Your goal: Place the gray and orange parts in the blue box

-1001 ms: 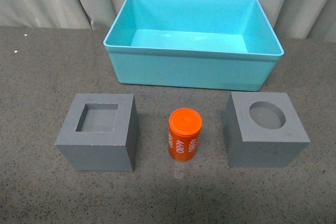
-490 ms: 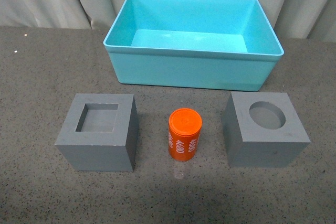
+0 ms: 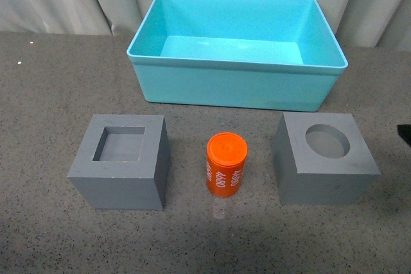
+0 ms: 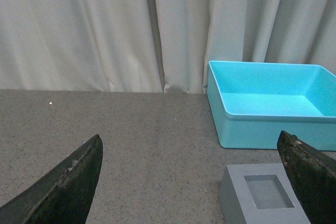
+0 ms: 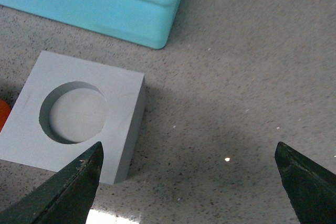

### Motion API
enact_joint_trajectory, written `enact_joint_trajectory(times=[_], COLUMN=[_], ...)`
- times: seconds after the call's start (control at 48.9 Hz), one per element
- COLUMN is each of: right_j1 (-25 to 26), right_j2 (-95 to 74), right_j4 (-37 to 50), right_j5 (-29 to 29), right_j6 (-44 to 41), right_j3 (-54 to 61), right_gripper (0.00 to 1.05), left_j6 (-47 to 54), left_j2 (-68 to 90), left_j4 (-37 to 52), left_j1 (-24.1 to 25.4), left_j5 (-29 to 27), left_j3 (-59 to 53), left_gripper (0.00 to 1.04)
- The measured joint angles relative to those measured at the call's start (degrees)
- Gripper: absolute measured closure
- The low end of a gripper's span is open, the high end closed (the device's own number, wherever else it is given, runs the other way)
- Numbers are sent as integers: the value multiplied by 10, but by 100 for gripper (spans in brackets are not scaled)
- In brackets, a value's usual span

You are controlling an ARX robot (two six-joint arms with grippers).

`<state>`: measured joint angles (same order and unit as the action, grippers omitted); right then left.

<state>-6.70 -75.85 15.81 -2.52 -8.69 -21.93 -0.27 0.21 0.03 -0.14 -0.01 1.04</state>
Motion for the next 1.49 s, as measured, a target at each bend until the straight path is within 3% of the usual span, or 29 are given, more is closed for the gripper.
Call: enact_joint_trajectory(times=[0.388, 0.858, 1.185, 1.267, 1.348, 1.491], right_j1=[-43, -49, -54, -53, -51, -43], right_j2=[-134, -224, -239, -240, -240, -229], right_j4=[-25, -29, -27, -28, -30, -39], right_j5=[7, -2, -6, -6, -9, -13], right_j6=[96, 147, 181, 187, 192, 195], right_j3=[-73, -117, -127, -129, -130, -130], right_gripper=[10, 11, 50, 67, 77, 85], left_j6=[0, 0, 0, 0, 0, 0], left_j2=[0, 0, 0, 0, 0, 0], left_j4=[0, 0, 0, 0, 0, 0], left_j1=[0, 0, 0, 0, 0, 0], left_j5=[0, 0, 0, 0, 0, 0], left_j3=[0, 0, 0, 0, 0, 0], left_gripper=[7, 7, 7, 7, 7, 7])
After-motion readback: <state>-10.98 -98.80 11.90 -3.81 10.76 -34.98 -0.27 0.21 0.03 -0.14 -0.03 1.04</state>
